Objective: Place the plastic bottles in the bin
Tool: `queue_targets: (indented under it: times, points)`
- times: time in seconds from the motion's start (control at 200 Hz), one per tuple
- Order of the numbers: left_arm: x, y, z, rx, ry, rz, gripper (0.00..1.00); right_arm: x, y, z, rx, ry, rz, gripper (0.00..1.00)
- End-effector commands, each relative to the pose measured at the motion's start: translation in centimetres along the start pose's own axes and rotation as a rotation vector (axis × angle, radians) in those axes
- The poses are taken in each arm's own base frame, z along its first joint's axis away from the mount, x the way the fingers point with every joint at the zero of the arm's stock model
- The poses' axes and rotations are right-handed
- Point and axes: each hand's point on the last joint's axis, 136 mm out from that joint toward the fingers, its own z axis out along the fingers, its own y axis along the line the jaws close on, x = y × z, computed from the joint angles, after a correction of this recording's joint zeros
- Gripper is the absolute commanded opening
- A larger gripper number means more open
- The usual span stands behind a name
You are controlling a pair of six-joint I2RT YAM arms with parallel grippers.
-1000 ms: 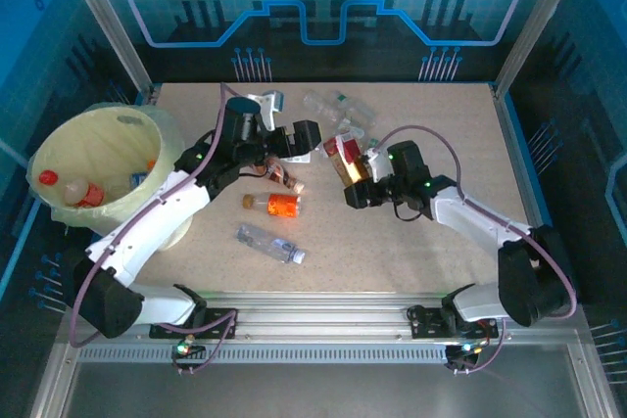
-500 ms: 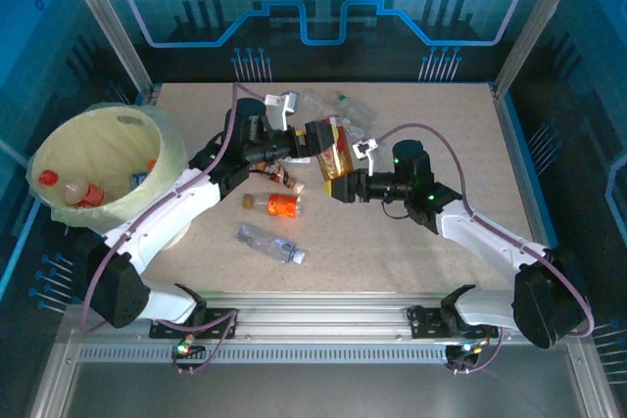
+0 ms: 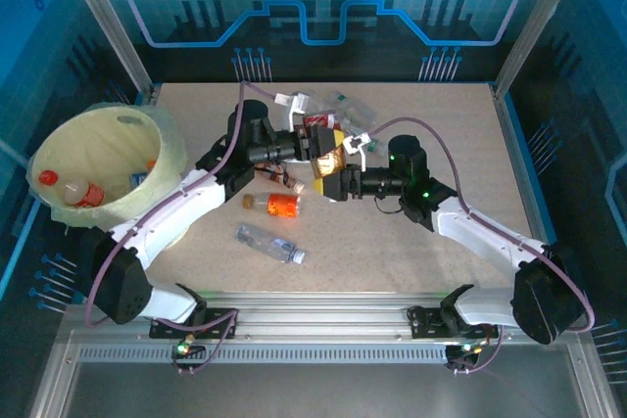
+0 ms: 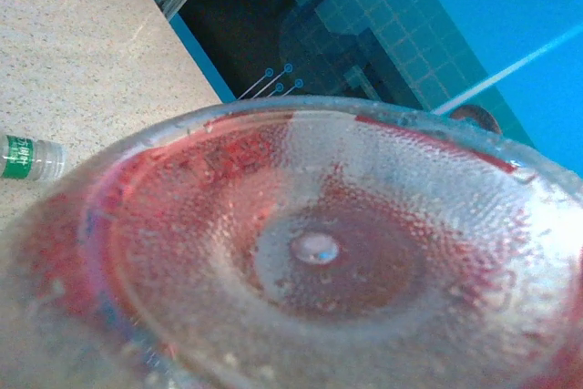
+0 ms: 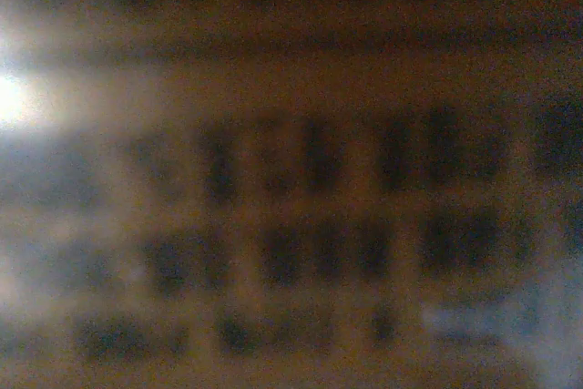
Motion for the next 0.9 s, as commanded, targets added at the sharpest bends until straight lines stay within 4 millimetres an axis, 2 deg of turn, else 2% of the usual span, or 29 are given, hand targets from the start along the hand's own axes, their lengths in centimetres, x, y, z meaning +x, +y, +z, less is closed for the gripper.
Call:
queue_targets:
  times: [0.0,0.11,0.19,0.305,0.385,0.52,0.69,0.785,0.895]
  points:
    - [-0.2,-1.9,-0.7,0.032,-0.032,0.069,0.56,-0.4,0.7,0.1,0.013,0.008,-0.024,0.81]
    - [-1.1,-1.0,-1.7,-0.062,-0.096,0.092,0.57,-0.2,-0.4,-0.7,0.106,-0.011,-0.053,0.9]
    - [-2.0,0.2,-3.1,-0.176,-0.149,0.114,0.57,0.0,-1.7,-1.6,0.203,-0.021,-0.081,1.0]
    - [-3.3,1.7,-5.9,-0.379,-0.208,0.16,0.57,0.5,-4.0,-3.1,0.363,-0.025,-0.113,1.0]
    - [-4.4,2.7,-8.8,-0.547,-0.241,0.201,0.57,0.7,-5.7,-4.4,0.481,-0.031,-0.126,1.0]
    - [-6.9,2.6,-14.8,-0.808,-0.318,0.301,0.57,0.5,-7.9,-6.3,0.635,-0.079,-0.118,1.0]
    - [-10.5,1.4,-23.9,-1.134,-0.444,0.421,0.56,0.3,-9.7,-8.0,0.763,-0.145,-0.054,1.0]
    - [-12.2,1.1,-29.6,-1.343,-0.504,0.443,0.56,0.2,-9.7,-8.4,0.789,-0.146,-0.054,1.0]
    - [-13.4,1.7,-34.9,-1.516,-0.568,0.423,0.56,0.0,-9.3,-8.2,0.766,-0.151,-0.074,1.0]
